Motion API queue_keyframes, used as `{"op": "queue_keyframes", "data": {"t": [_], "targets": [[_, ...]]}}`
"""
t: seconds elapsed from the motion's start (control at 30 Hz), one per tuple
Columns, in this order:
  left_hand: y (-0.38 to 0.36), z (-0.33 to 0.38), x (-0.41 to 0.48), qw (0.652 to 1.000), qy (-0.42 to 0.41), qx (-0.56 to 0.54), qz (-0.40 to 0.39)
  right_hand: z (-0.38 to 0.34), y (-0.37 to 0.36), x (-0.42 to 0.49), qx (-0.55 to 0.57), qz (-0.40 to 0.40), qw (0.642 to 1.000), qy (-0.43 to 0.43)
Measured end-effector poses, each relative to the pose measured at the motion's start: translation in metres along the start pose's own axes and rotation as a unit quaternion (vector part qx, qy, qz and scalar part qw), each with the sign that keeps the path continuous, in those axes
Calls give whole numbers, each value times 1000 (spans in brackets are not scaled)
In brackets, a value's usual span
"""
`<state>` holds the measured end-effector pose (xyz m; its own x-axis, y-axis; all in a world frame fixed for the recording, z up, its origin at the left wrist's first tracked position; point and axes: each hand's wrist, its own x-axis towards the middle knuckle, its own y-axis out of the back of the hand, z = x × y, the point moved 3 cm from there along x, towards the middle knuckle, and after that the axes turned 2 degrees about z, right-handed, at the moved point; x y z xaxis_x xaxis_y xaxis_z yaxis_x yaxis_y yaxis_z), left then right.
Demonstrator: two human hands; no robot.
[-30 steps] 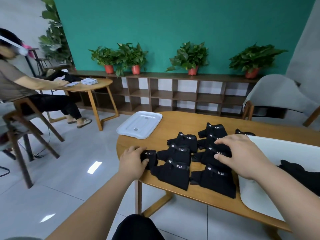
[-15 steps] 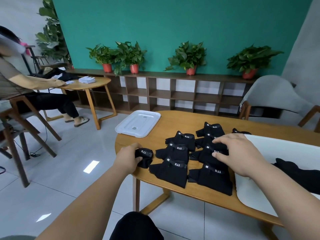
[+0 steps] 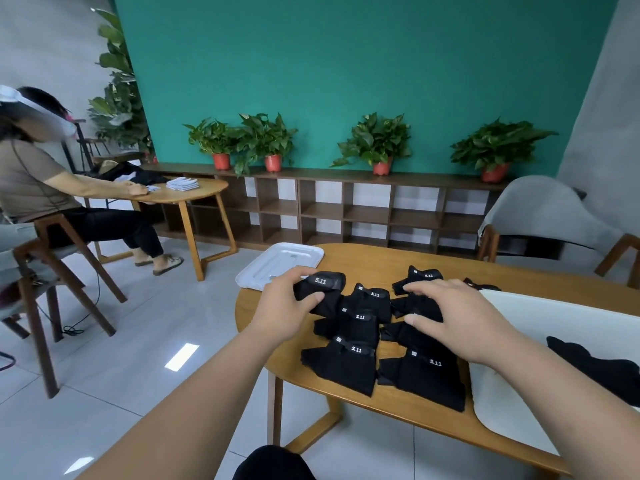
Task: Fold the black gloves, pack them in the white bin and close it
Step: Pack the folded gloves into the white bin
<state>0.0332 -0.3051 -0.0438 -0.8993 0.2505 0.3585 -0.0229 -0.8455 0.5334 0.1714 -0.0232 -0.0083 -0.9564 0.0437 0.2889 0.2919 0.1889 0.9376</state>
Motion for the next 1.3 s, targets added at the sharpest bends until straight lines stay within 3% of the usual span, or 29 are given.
{"op": "queue_keyframes", "data": {"t": [0.2,0.3,0.37,0.47,0.53,0.67,0.77,0.9,1.07,1.2,1.3], "targets": [[-33,63,-13,989,-57,-136,-25,-29,4,6,255,-57,964,-47],[-48,87,-22,985,-81,-154,-4,-37,6,8,404,-34,911,-79],[-57,100,-28,983,-94,-157,10,-37,10,7,481,23,870,-107],[-68,113,-31,983,-113,-146,4,-32,23,1,521,80,839,-134],[-72,120,-29,981,-111,-157,-20,-22,32,-3,516,93,840,-141],[-78,137,-21,967,7,-223,-122,2,50,-12,532,93,827,-156],[-89,144,-13,948,45,-254,-187,20,64,-19,512,82,841,-156],[-105,165,-7,950,-16,-251,-184,44,87,-33,424,76,892,-136],[-135,191,-3,958,-90,-208,-177,77,112,-45,219,78,969,-88],[-156,199,-2,955,-107,-208,-180,106,122,-55,150,90,980,-95],[-167,190,-1,968,-110,-149,-172,124,120,-65,100,84,984,-121]]}}
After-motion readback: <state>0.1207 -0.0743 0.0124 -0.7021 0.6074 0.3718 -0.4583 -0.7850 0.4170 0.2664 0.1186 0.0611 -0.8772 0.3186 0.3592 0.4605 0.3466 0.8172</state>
